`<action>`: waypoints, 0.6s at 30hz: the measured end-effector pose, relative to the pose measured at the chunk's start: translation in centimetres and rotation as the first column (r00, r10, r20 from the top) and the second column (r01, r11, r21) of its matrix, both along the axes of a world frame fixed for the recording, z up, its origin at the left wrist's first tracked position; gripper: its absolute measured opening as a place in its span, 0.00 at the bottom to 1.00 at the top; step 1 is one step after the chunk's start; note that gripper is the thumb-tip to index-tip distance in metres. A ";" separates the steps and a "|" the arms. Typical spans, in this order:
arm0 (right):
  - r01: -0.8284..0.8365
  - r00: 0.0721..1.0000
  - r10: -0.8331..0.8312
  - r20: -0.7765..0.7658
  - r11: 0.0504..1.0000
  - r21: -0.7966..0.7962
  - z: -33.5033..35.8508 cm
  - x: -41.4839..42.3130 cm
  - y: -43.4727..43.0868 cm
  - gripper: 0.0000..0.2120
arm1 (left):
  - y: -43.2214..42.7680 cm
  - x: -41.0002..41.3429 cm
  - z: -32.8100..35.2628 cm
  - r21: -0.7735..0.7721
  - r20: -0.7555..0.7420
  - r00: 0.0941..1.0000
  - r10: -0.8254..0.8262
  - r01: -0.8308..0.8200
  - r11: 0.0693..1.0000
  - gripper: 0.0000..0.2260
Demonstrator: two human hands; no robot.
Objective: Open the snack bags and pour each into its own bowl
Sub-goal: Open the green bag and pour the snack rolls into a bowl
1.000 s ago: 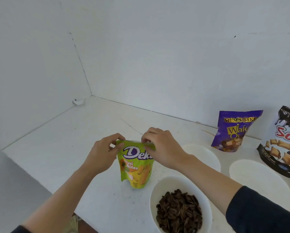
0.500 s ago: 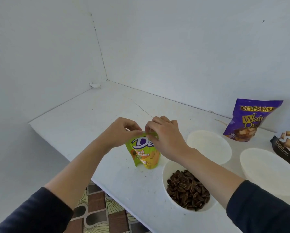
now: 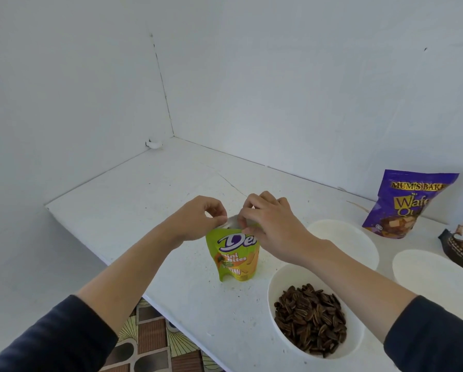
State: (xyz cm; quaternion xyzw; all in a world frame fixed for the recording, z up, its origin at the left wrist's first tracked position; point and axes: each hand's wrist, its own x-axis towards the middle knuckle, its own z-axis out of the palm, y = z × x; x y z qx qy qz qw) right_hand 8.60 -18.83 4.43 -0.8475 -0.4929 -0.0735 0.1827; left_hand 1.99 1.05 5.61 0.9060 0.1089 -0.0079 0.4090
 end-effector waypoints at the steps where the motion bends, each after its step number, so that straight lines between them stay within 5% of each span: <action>1: -0.012 1.000 0.012 -0.013 1.000 -0.001 0.1 0.1 -0.2 0.03 | 0.2 0.2 -0.3 0.034 0.005 1.000 0.004 -0.004 0.999 0.06; 6: -0.025 0.998 0.026 -0.061 1.000 0.019 -0.2 0.6 -0.8 0.02 | 0.6 0.9 -0.8 0.139 0.033 0.999 -0.012 0.008 0.990 0.05; 12: -0.001 0.995 0.009 -0.098 0.997 0.076 -0.3 1.7 -1.3 0.02 | -1.2 0.9 2.4 0.086 0.055 0.954 -0.295 0.290 0.953 0.08; 18: -0.065 0.991 0.071 -0.116 0.996 0.056 -0.1 2.3 -2.3 0.02 | -1.7 2.5 2.5 0.300 0.049 0.955 -0.292 0.264 0.916 0.13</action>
